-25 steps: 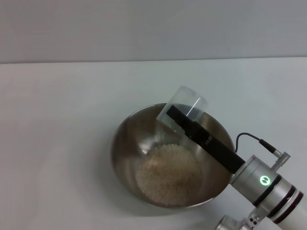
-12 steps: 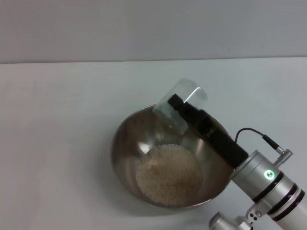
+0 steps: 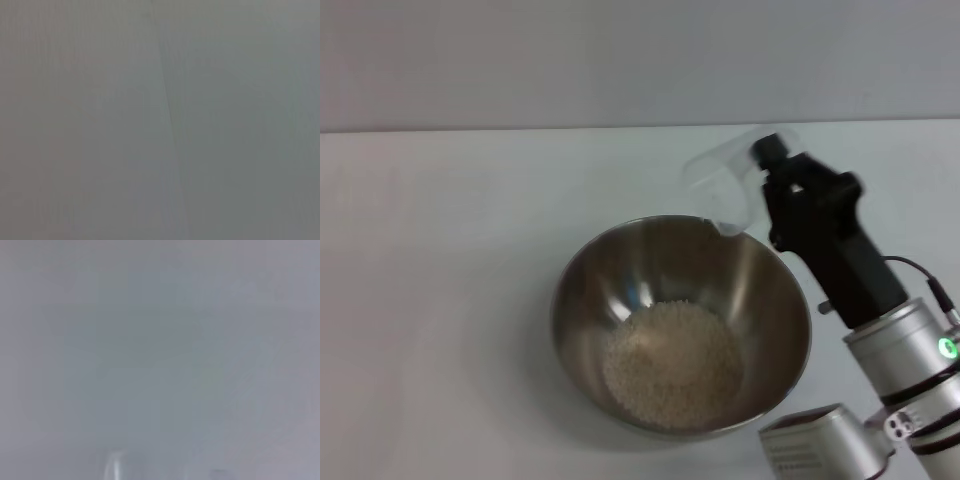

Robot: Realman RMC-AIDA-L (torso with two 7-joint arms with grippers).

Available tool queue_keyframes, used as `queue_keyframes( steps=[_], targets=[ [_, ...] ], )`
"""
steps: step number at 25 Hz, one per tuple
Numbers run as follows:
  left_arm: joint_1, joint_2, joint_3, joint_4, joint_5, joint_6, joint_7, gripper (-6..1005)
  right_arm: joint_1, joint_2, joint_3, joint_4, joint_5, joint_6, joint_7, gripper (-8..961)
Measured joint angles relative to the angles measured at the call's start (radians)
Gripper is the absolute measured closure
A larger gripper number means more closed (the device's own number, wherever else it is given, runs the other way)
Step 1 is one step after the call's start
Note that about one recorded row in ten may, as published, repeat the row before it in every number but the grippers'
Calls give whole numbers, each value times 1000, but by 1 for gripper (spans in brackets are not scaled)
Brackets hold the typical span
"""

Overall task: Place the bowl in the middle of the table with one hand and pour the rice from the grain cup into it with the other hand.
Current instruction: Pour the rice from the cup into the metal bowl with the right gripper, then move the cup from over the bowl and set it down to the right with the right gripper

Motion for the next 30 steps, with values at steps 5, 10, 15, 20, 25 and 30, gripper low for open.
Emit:
queue_keyframes(
  steps=[5, 10, 15, 20, 25, 30],
  targets=[
    [-1, 0, -1, 0, 0, -3, 0, 212, -47, -2, 44, 5, 0, -84, 243, 948],
    [-3, 0, 0, 0, 0, -6, 0, 212, -107, -5, 87, -40, 4, -171, 596, 948],
    [-1, 0, 2, 0, 0, -6, 0, 212, -177, -4, 153, -112, 9, -214, 903, 949],
    [1, 0, 0, 0, 0, -6, 0, 212, -205, -4, 170, -168, 10, -224, 1102, 949],
    [-1, 0, 2, 0, 0, -6, 0, 212, -220, 0, 193, -224, 15, -211, 1291, 949],
    [3, 0, 4, 0, 0, -13, 0, 212, -249, -2, 268, -232, 25, -130, 1441, 949]
  ],
)
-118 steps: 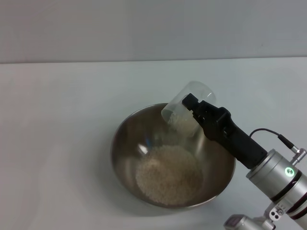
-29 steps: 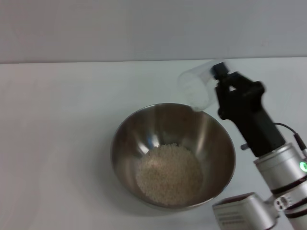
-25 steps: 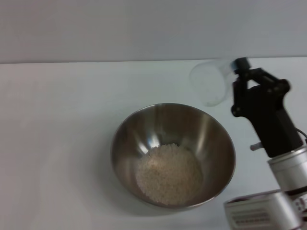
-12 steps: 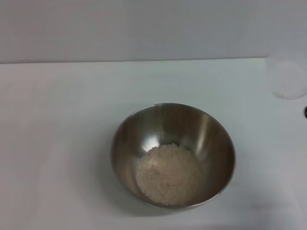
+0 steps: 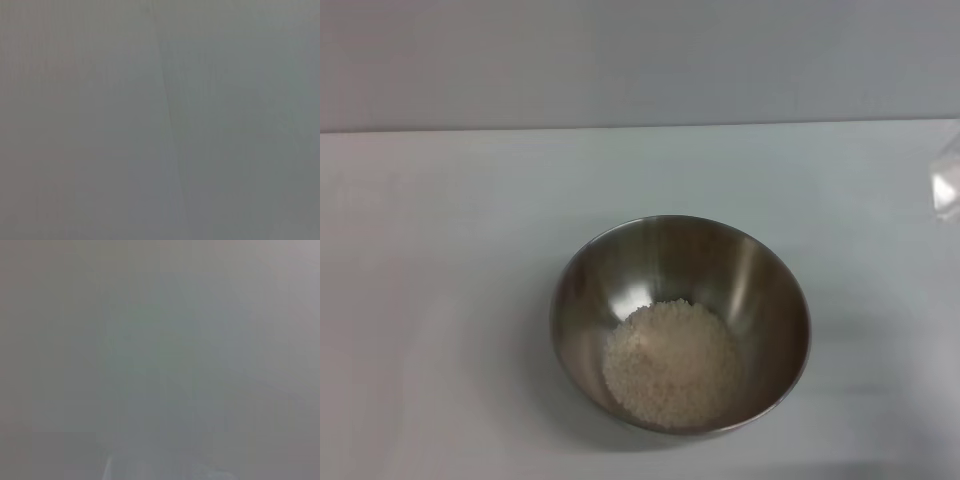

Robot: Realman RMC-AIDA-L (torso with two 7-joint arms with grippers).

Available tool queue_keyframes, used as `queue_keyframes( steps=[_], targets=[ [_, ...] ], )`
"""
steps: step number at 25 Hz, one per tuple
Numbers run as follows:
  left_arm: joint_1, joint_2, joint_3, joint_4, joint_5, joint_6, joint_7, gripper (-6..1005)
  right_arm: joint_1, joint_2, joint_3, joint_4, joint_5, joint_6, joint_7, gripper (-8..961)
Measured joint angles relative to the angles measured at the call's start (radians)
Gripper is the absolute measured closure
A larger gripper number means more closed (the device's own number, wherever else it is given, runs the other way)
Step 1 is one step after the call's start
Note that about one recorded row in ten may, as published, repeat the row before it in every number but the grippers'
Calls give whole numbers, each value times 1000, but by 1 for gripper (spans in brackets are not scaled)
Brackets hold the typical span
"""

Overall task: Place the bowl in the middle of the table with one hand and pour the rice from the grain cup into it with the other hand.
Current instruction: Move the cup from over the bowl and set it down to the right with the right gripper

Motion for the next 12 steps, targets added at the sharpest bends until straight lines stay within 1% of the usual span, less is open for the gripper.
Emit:
queue_keyframes(
  steps=[1, 3, 4, 5, 8, 10, 12],
  targets=[
    [1, 0, 0, 0, 0, -3, 0, 212, -11, -2, 19, -10, 0, 57, 67, 949],
    [1, 0, 0, 0, 0, -3, 0, 212, -16, -2, 23, -17, 1, 83, 91, 948],
    [1, 0, 0, 0, 0, -3, 0, 212, -16, -2, 23, -17, 1, 83, 91, 948],
    [1, 0, 0, 0, 0, -3, 0, 212, -21, -1, 24, -27, 1, 121, 104, 948],
    [0, 0, 0, 0, 0, -3, 0, 212, -24, 1, 23, -29, 1, 149, 104, 948],
    [-1, 0, 0, 0, 0, -4, 0, 212, -24, 1, 25, -29, 1, 192, 105, 948],
    [-2, 0, 1, 0, 0, -4, 0, 212, -22, 1, 24, -30, 1, 205, 105, 948]
  ],
)
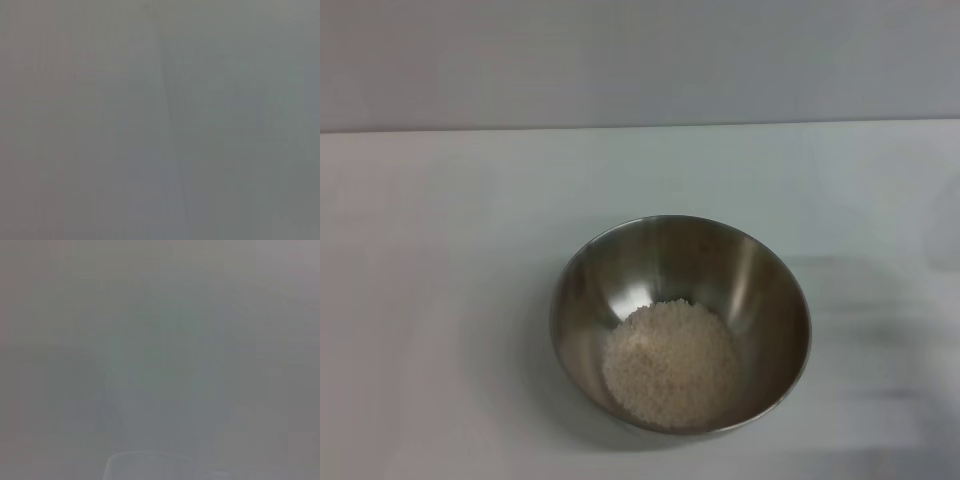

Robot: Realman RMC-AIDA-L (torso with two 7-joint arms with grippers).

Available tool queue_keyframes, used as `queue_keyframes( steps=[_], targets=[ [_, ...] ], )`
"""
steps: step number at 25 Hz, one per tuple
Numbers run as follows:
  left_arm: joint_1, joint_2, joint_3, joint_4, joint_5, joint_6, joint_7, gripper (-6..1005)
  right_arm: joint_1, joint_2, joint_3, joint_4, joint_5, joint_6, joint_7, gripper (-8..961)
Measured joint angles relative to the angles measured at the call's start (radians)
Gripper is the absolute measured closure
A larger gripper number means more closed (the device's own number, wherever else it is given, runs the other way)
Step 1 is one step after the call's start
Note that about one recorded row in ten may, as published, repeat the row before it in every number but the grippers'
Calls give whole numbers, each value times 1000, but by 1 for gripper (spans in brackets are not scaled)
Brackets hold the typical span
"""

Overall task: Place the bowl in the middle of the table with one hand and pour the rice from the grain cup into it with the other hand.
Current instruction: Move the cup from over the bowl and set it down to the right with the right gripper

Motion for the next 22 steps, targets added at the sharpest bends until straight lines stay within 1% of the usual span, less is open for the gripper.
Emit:
queue_keyframes(
  steps=[7, 8, 9, 10, 22],
  targets=[
    [0, 0, 5, 0, 0, -1, 0, 212, 9, 1, -6, -4, -1, 81, -5, 949],
    [0, 0, 5, 0, 0, -2, 0, 212, 15, 0, -6, -5, -4, 120, -5, 949],
    [0, 0, 5, 0, 0, -2, 0, 212, 15, 0, -6, -5, -4, 120, -5, 949],
    [0, 0, 5, 0, 0, -2, 0, 212, 23, 0, -6, -12, -7, 156, -2, 949],
    [-5, 0, 5, 0, 0, -12, 0, 212, 53, 1, -16, -18, -12, 247, 1, 948]
  ],
)
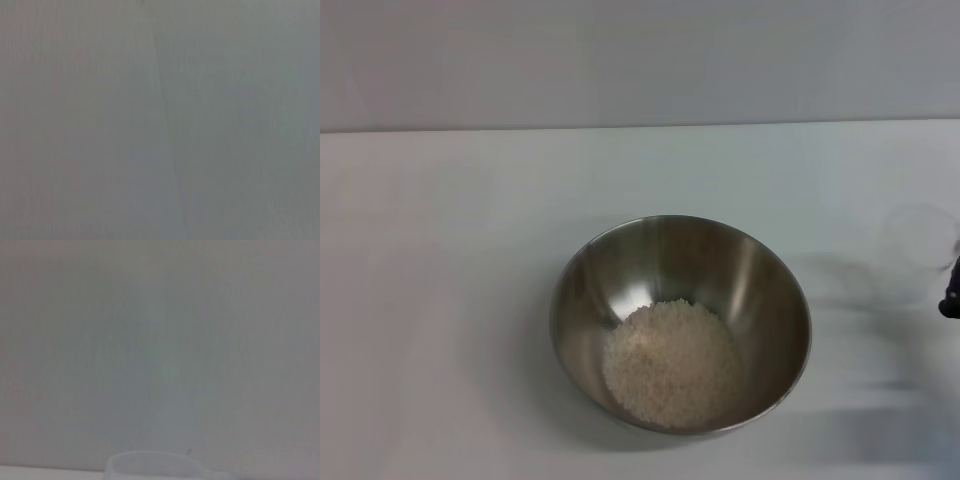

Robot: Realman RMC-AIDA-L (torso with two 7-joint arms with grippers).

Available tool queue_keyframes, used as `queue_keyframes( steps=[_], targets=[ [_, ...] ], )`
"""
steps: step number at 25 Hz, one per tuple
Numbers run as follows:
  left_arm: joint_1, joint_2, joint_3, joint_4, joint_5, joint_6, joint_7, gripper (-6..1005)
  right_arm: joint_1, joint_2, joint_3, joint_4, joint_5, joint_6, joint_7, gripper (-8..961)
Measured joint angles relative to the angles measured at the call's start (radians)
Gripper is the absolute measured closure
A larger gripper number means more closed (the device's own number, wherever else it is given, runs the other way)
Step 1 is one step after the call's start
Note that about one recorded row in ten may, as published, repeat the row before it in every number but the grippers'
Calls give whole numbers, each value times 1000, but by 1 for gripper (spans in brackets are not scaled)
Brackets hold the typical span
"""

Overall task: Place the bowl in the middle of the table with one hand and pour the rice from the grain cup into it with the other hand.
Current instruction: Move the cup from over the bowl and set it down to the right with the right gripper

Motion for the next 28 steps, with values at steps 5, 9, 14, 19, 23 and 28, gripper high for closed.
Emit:
queue_keyframes(
  steps=[5, 9, 14, 19, 23, 28],
  targets=[
    [0, 0, 0, 0, 0, 0, 0, 212, 5, 0, -2, 0, 0, 16, 0, 948],
    [-1, 0, 0, -1, 0, 0, 0, 212, 12, -2, -3, 0, -2, 45, 1, 949],
    [-2, 0, 0, -1, 0, 0, 0, 212, 16, -1, -5, -3, -2, 54, 1, 948],
    [-1, 0, 0, -1, 0, 0, 0, 212, 18, -1, -5, 0, -2, 55, 2, 926],
    [0, 0, 0, 0, 0, 0, 0, 212, 18, 1, -1, 4, -2, 55, 10, 903],
    [2, 0, 0, 0, 0, 0, 0, 212, 18, 1, -7, 7, -2, 55, 28, 875]
  ],
)
